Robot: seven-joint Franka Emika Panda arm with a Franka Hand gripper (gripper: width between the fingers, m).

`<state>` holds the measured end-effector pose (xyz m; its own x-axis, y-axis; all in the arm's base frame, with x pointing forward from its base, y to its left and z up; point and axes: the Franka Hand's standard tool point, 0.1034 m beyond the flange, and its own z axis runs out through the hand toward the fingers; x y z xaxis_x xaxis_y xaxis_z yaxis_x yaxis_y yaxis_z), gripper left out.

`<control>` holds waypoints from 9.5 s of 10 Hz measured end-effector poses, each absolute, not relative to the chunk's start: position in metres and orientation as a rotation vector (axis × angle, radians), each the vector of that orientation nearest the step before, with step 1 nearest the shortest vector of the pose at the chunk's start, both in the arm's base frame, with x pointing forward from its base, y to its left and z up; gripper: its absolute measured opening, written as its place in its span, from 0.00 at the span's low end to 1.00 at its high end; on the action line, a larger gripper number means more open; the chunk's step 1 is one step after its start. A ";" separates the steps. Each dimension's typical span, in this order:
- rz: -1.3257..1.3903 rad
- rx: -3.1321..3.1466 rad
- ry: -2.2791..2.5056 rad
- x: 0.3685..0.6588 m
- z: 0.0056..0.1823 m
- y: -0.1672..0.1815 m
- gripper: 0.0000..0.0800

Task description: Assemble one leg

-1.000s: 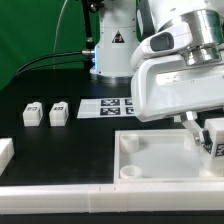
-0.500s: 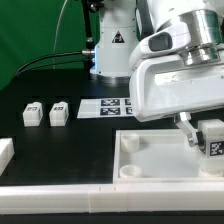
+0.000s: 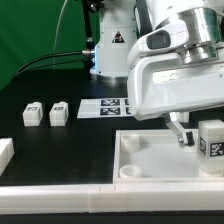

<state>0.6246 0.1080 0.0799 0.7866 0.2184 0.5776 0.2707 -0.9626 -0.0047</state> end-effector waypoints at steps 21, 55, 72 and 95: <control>-0.113 -2.967 -0.417 0.630 0.088 0.106 0.81; 0.036 -2.608 1.393 0.622 0.075 0.115 0.81; -0.052 -3.006 -0.038 0.627 0.072 0.115 0.37; 0.127 -2.445 1.716 0.621 0.067 0.123 0.81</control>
Offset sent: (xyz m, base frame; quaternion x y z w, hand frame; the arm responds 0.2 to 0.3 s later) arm -0.0017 -0.0031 0.0155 -0.0073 -0.1045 -0.0058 0.9945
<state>0.6211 0.1227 0.0672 0.3414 -0.9268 -0.1564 -0.9398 -0.3334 -0.0754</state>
